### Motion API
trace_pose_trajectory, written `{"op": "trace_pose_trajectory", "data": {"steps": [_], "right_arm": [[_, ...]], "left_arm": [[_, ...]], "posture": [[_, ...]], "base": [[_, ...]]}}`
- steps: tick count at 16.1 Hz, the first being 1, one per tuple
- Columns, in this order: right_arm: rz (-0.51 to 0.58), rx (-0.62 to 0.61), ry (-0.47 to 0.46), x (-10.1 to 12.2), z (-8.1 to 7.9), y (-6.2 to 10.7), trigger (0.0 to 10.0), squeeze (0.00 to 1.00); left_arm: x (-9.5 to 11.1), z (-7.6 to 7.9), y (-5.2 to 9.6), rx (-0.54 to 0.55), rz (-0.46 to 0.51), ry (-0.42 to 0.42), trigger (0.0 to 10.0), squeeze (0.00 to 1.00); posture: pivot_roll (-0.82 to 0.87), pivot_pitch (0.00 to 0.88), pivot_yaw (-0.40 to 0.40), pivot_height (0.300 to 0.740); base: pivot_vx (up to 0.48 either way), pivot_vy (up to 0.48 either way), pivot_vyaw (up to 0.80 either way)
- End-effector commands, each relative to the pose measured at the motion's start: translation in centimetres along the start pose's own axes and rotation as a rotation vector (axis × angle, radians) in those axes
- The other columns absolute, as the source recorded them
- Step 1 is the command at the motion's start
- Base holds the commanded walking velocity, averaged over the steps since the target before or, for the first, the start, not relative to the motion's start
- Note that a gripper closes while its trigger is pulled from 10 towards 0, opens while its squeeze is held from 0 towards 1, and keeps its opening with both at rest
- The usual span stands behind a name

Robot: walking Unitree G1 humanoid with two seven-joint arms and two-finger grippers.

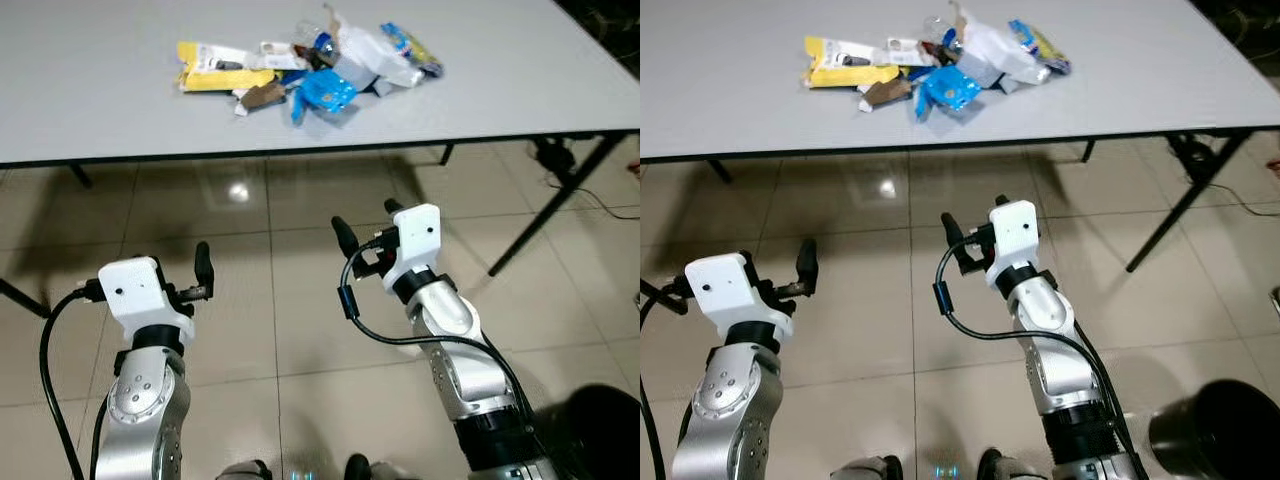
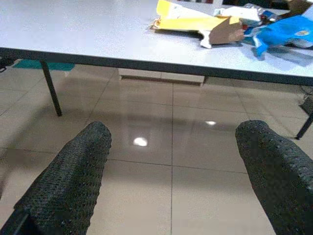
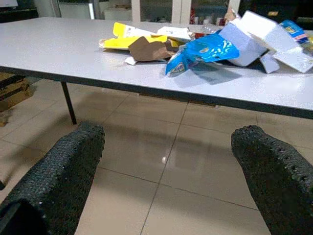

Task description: Picking trash to rubbish bin

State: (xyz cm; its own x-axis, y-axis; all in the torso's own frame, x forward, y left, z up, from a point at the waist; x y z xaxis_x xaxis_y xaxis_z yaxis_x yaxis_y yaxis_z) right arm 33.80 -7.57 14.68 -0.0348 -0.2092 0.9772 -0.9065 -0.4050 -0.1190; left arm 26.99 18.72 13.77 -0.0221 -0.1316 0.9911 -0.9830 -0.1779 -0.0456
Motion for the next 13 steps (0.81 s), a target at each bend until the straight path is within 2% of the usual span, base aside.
{"op": "trace_pose_trajectory", "data": {"steps": [1, 13], "right_arm": [[0.017, 0.008, -0.002, 0.33, -0.14, 0.10, 10.0, 0.00], [0.017, 0.010, 0.000, 0.20, -0.25, 0.24, 10.0, 0.00]], "left_arm": [[0.17, 0.16, -0.01, -0.014, 0.008, 0.004, 10.0, 0.00], [0.35, 0.42, 0.01, -0.025, 0.014, -0.002, 10.0, 0.00]], "posture": [[-0.01, 0.171, -0.008, 0.740], [-0.01, 0.173, -0.007, 0.740]], "base": [[0.454, 0.000, 0.00], [0.453, 0.000, 0.00]]}}
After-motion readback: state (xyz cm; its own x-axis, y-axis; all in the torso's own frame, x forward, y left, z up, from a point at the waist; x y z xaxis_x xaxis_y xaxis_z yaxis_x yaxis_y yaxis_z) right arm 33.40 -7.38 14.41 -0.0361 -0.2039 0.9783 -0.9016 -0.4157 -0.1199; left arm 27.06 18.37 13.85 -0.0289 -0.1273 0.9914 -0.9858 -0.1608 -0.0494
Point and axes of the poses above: a point about 5 cm out from each wrist's last joint towards the gripper, its own y axis pointing back from the gripper into the wrist, its own x axis along the axis of the wrist's last joint, z = x × y, the point moved 3 cm from there along -y, pointing out of the wrist towards the gripper, and after that the axes turned 12 degrees about -y, right-handed, at the moved point
